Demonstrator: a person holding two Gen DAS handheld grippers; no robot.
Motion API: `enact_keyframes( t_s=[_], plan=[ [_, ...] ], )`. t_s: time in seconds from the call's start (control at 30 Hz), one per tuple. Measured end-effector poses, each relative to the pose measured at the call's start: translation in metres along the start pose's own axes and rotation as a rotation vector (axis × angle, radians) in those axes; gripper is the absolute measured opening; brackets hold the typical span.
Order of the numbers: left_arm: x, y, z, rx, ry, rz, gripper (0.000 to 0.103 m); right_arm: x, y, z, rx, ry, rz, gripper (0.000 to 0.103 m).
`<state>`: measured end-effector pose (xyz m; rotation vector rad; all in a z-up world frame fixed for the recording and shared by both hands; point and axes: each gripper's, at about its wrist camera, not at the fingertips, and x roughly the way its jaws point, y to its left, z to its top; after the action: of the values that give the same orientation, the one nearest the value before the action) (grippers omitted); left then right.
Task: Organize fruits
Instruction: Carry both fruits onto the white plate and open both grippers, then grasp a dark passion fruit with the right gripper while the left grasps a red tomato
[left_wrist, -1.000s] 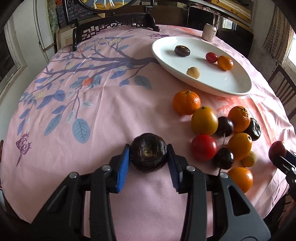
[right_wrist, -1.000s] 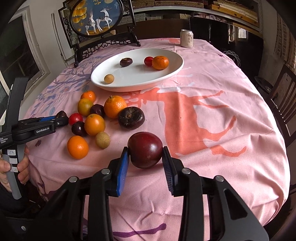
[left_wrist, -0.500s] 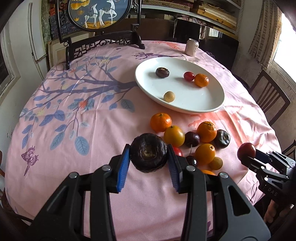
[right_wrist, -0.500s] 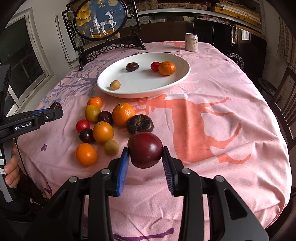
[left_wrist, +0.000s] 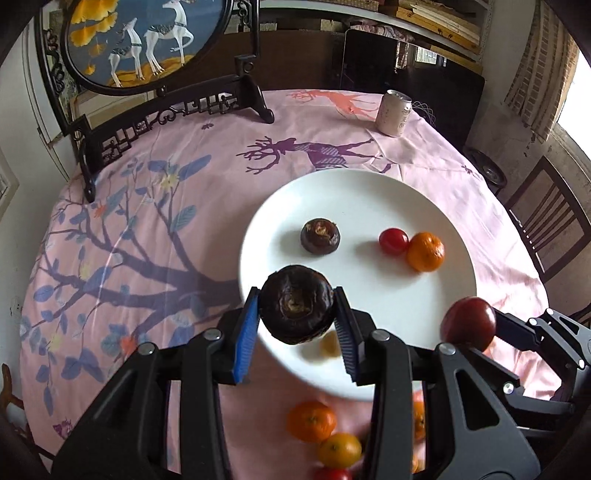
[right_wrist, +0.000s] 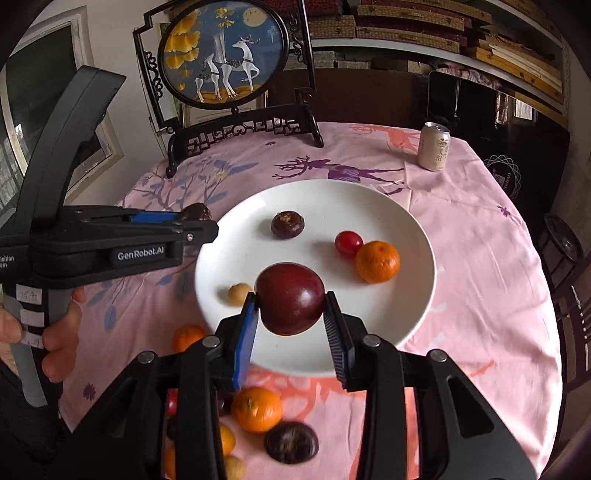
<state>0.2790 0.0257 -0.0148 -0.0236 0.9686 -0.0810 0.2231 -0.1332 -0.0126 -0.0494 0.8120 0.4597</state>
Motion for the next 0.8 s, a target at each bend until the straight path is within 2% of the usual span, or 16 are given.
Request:
enact_keyframes(
  t_s=[0.13,0.23,0.4,0.47,0.5,0.53,0.7,0.8],
  plan=[
    [0.037,0.002,0.014,-0.038,0.061,-0.016,0.040,0.043,-0.015,0.019,0.007,0.051,-0.016,0.036],
    [0.055,0.002,0.018,-0.042,0.086,-0.017,0.040,0.066,-0.026,0.022,0.042,0.105,0.008,0.036],
    [0.069,0.001,0.021,-0.038,0.108,-0.027,0.040,0.081,-0.027,0.023,0.021,0.119,-0.016,0.036],
    [0.071,0.000,0.023,-0.040,0.106,-0.033,0.042,0.084,-0.025,0.025,0.012,0.118,-0.019,0.039],
    [0.069,0.000,0.024,-0.043,0.097,-0.037,0.044,0.085,-0.025,0.025,0.009,0.120,-0.026,0.047],
    [0.066,0.000,0.024,-0.046,0.087,-0.038,0.052,0.084,-0.024,0.026,0.007,0.117,-0.043,0.055],
    [0.017,0.011,0.013,-0.051,-0.001,-0.042,0.053,0.034,-0.017,0.024,-0.024,0.024,-0.076,0.055],
    [-0.025,0.016,-0.017,-0.020,-0.075,-0.006,0.063,-0.014,-0.003,0.005,-0.052,-0.043,-0.082,0.059]
  ],
)
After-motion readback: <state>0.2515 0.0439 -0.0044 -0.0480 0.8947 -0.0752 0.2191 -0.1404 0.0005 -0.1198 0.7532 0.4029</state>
